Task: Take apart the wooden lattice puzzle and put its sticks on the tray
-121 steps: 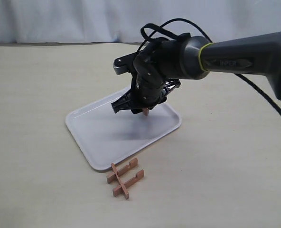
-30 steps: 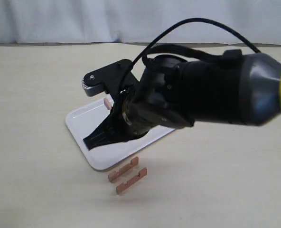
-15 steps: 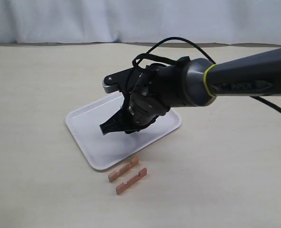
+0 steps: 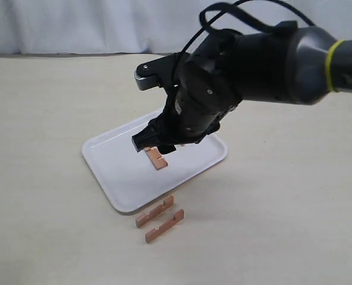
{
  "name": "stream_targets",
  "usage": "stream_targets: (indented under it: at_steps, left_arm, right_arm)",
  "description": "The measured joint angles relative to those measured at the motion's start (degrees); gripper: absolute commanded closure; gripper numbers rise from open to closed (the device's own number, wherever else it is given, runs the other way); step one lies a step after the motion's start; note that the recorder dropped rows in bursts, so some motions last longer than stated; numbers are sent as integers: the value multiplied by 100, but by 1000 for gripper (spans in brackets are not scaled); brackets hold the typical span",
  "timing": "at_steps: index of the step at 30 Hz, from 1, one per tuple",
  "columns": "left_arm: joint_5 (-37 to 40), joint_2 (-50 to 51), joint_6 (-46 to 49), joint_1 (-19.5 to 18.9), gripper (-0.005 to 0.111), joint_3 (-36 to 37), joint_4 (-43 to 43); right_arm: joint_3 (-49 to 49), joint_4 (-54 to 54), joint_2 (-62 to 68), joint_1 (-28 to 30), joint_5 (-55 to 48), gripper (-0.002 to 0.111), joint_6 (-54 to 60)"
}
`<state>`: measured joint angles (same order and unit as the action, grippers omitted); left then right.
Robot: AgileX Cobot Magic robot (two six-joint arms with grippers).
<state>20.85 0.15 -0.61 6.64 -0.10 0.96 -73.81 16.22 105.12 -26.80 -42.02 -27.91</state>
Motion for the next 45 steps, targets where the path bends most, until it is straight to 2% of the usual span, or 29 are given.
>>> stream_targets:
  at_steps: [6,14,18,21,25,28,36,45]
  left_arm:
    - [0,0,0,0,107,0,0]
    - [0,0,0,0,107,0,0]
    - [0,0,0,0,107,0,0]
    - [0,0,0,0,107,0,0]
    - [0,0,0,0,107,0,0]
    - [0,0,0,0,107,0,0]
    - [0,0,0,0,107,0,0]
    - [0,0,0,0,107,0,0]
  right_arm:
    - [17,-1207,-293,0,-962,49,1506]
    - [841,-3253,-317,-11,-1265,49,4674]
    - [1088,-3406,-317,-309,-1040,49,5882]
    - [1173,-3109,-317,-740,-609,49,6578]
    - [1170,-2179,-289,-1289,-142,49,6913]
    - [1170,-1622,-170,-1453,-33,50,6962]
    - [1179,-1008,175,-1453,183,61,7027]
    - [1179,-671,446,-1453,371,61,6986]
